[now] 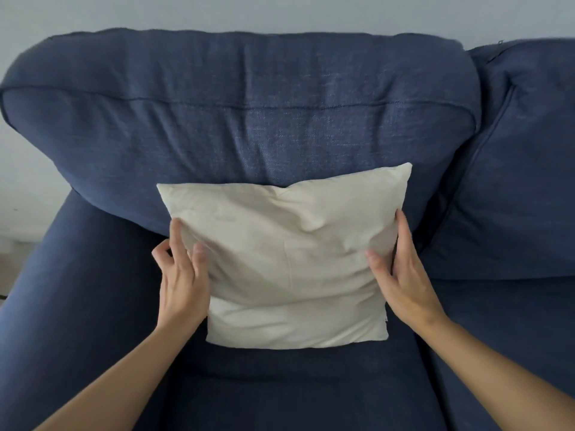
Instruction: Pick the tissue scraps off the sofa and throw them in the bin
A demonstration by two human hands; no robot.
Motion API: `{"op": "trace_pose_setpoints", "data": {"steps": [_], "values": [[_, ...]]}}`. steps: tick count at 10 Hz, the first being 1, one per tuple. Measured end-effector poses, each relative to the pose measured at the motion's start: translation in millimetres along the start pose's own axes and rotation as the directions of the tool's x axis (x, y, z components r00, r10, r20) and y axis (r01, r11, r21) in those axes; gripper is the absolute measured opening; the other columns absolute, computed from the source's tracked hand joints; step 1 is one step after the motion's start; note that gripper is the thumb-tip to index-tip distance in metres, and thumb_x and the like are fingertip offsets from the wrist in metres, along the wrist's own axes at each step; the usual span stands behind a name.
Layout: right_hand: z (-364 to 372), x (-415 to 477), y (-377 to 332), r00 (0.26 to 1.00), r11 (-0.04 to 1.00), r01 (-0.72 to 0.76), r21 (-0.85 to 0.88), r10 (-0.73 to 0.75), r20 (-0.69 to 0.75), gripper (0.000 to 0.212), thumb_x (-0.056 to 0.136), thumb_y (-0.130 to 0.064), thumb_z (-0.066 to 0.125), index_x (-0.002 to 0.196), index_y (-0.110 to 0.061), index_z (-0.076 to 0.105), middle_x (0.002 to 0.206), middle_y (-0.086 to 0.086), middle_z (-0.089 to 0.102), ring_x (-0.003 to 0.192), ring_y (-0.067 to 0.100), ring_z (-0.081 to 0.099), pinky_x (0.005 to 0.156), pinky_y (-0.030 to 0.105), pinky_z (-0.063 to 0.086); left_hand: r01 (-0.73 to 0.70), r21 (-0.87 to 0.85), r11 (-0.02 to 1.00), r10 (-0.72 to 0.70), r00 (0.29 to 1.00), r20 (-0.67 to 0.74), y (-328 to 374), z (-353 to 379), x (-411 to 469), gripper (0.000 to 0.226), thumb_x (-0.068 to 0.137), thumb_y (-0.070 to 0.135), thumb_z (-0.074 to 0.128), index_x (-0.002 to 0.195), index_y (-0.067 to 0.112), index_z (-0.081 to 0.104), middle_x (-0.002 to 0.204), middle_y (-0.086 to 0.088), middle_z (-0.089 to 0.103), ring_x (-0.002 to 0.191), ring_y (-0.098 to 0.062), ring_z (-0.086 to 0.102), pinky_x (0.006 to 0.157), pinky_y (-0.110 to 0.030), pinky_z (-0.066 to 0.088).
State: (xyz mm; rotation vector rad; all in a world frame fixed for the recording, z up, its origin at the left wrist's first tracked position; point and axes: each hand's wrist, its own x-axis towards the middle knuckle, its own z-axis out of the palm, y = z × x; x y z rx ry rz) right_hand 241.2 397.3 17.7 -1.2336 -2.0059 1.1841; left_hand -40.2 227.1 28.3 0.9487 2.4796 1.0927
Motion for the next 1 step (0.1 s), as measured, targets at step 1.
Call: {"op": "trace_pose_setpoints", "data": {"steps": [1], "values": [[-18.0, -9.4, -13.8, 0.998, 0.997, -0.068, -0.046, 0.068, -0.016, 0.086, 0.091, -0.070, 0.045, 0.155, -0.049, -0.007, 0.167, -0.013, 0.017, 0.152, 0.005, 0.019, 0.122, 0.043, 0.026, -0.024, -0.003, 1.000, 0.024, 1.000, 0.010, 9.5, -16.9, -6.2, 0.056, 0.100, 0.056, 0.021, 0.152, 0.045, 0.004, 0.147, -0.002, 0.019, 0.087, -0.006, 0.052, 0.076, -0.037, 0.042]]}}
